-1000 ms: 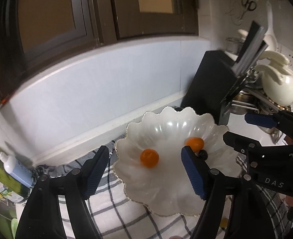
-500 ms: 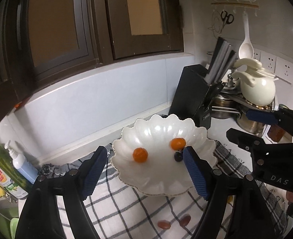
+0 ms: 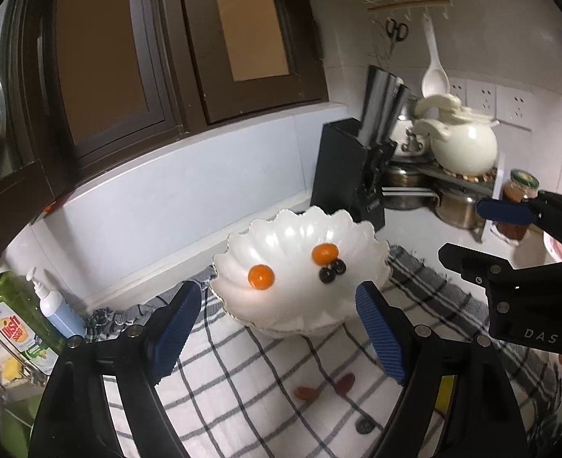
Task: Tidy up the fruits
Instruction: 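Raise both open tools away from the bowl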
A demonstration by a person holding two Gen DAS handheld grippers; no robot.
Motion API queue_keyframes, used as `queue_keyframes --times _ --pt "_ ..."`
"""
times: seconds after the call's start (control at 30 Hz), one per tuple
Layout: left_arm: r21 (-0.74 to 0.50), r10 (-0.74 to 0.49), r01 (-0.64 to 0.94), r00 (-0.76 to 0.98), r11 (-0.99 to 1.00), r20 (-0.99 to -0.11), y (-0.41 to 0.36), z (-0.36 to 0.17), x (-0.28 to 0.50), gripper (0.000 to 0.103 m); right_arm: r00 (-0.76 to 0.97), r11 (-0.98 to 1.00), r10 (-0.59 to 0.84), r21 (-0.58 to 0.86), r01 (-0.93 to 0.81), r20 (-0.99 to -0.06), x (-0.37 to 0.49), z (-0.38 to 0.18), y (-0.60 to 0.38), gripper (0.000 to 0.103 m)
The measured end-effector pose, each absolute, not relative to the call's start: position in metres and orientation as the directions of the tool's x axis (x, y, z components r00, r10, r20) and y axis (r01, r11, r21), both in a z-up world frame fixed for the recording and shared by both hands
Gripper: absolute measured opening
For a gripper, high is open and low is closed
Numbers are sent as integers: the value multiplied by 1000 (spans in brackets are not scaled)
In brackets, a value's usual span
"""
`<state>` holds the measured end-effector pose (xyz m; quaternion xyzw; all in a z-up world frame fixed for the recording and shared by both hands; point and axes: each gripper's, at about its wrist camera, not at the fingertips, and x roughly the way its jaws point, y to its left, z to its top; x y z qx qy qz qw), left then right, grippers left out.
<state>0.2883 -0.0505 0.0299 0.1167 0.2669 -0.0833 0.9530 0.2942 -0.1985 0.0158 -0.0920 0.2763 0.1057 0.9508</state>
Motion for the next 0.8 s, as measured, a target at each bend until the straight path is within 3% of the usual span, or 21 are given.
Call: queue_keyframes --times 0.8 --pt "136 -151 328 713 935 -684 -66 -39 243 83 727 970 110 -88 -228 -678 243 -49 -219 67"
